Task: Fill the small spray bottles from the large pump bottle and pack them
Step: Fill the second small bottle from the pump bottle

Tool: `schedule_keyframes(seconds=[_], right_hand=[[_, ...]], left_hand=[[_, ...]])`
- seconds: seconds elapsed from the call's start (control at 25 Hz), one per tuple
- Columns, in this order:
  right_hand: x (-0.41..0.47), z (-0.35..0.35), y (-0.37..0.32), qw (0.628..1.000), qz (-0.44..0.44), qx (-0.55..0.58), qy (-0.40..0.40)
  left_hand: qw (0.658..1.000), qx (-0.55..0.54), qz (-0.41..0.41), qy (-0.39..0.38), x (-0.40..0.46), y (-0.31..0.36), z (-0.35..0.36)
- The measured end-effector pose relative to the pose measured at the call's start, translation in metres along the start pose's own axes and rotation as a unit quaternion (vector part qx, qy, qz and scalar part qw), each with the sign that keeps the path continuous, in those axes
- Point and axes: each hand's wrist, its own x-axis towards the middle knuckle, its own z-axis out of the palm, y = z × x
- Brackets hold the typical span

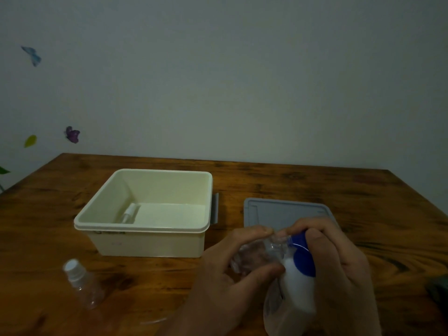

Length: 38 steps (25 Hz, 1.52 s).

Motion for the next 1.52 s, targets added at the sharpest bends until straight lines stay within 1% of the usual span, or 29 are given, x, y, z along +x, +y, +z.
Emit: schedule_keyframes(seconds=[0.32, 0.6, 0.72, 0.84, 1.04, 1.2, 1.32, 1.44, 1.52], right_hand=[[-0.0003, -0.0012, -0.0042, 0.999, 0.032, 0.008, -0.001], [0.0019, -0.0017, -0.0012, 0.999, 0.034, 0.004, -0.019], [0.0013, -0.001, -0.0048, 0.999, 0.034, -0.01, -0.006], [0.0006, -0.0025, -0.0058, 0.999, 0.045, -0.003, -0.014], [-0.0013, -0.0004, -0.0038, 0.999, 0.047, 0.017, -0.001], [0.0025, -0.0031, -0.0042, 0.999, 0.017, 0.003, -0.041], [0.0015, -0.0049, -0.0048, 0.999, 0.015, 0.02, -0.045], [-0.0012, -0.0049, -0.0053, 0.998, 0.031, 0.041, -0.037], [-0.004, -0.0025, -0.0037, 0.997, 0.055, 0.05, -0.011]], left_hand=[[1.0, 0.015, 0.006, 0.01, 0.002, 0.0016, 0.0023], [1.0, 0.013, 0.001, 0.01, -0.0002, -0.0037, 0.0016], [1.0, 0.01, 0.01, 0.013, 0.0011, -0.0005, 0.0014], [1.0, 0.005, 0.025, 0.011, 0.0008, 0.0004, 0.0011], [1.0, -0.012, 0.011, 0.007, 0.0001, 0.0012, 0.0015], [1.0, -0.008, 0.015, -0.005, -0.001, -0.0003, 0.0004], [1.0, -0.007, 0.018, 0.001, -0.001, 0.0011, 0.0012], [1.0, 0.003, 0.018, 0.005, -0.0002, 0.0024, 0.0018], [1.0, 0.006, 0.019, 0.01, -0.0009, 0.0023, 0.0009]])
